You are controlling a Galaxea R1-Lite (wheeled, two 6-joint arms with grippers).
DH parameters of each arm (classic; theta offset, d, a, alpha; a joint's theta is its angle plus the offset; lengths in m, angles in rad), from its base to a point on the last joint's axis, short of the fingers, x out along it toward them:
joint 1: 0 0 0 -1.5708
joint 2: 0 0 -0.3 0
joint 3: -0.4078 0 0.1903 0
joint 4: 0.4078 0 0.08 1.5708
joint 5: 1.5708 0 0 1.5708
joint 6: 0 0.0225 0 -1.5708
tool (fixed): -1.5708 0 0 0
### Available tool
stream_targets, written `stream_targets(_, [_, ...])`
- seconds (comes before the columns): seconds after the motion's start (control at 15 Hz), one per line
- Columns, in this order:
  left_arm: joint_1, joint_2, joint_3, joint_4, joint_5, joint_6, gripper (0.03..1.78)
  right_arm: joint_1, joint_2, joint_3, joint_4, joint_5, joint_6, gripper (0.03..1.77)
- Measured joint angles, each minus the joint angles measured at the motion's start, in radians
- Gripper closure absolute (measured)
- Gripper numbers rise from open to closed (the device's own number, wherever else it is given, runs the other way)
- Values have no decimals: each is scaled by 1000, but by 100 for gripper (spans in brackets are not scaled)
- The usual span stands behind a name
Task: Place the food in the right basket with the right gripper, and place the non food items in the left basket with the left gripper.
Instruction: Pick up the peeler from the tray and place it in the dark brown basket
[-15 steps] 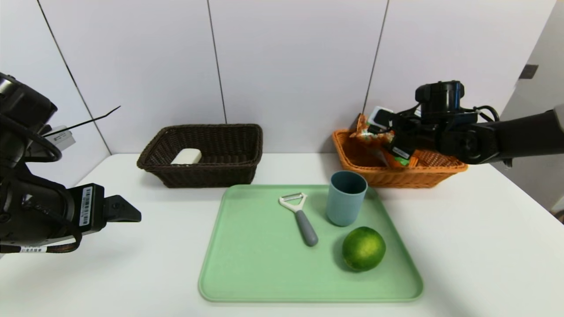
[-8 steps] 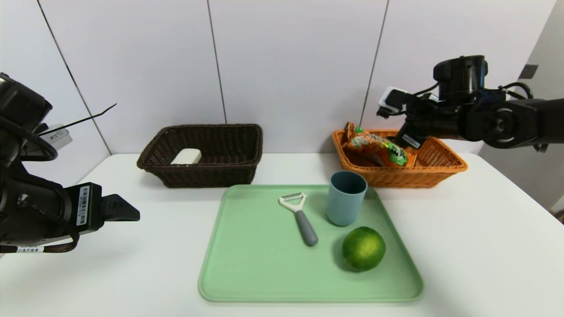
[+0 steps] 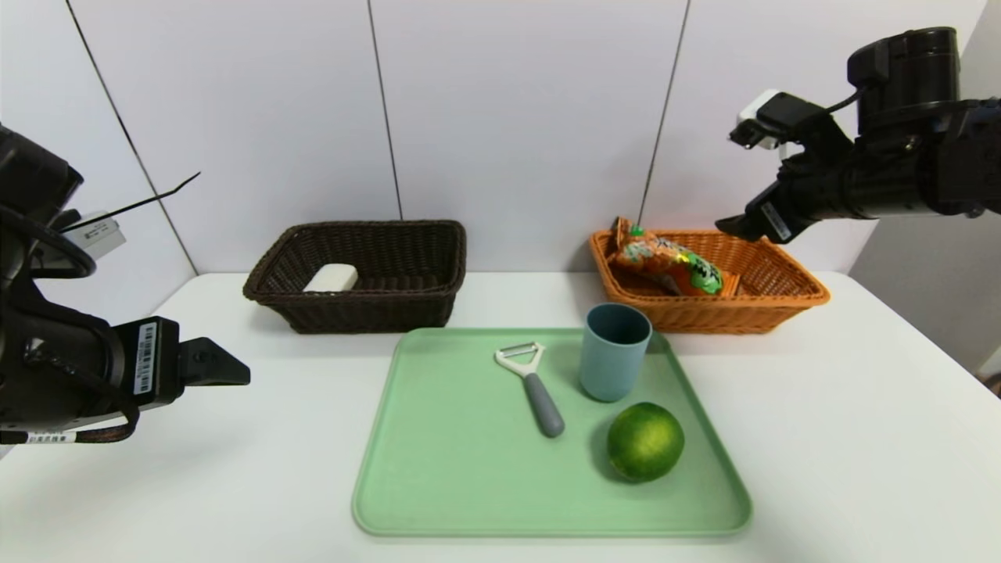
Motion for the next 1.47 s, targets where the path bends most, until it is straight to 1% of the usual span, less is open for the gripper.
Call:
stream_targets(0.27, [-28,3,-3,-74,-1,4,12,14,-93,0,221,8,326,11])
stream_targets(0.4, [-46,17,-25,-93,0,5,12,29,-141,0,327,40,483,11])
stream_targets(0.53, [-83,44,-74,-100,0,4,12,57,-192,4,421,81,606,11])
stream_targets(0.67, [-135,86,-131,-101,0,3,12,94,-242,7,499,92,698,11])
stream_targets(0.8, [-193,145,-202,-99,3,0,12,140,-289,12,569,97,750,11])
stream_targets(0.93, [-252,223,-289,-90,9,-23,12,185,-330,34,585,99,781,11])
stream_targets(1.07, [-304,312,-389,-57,12,-56,12,217,-360,69,584,98,800,11])
stream_targets(1.27, [-380,466,-543,4,19,-114,12,231,-387,111,581,96,808,11])
stream_targets(1.47, [-448,629,-690,70,52,-167,12,232,-395,137,573,92,807,11])
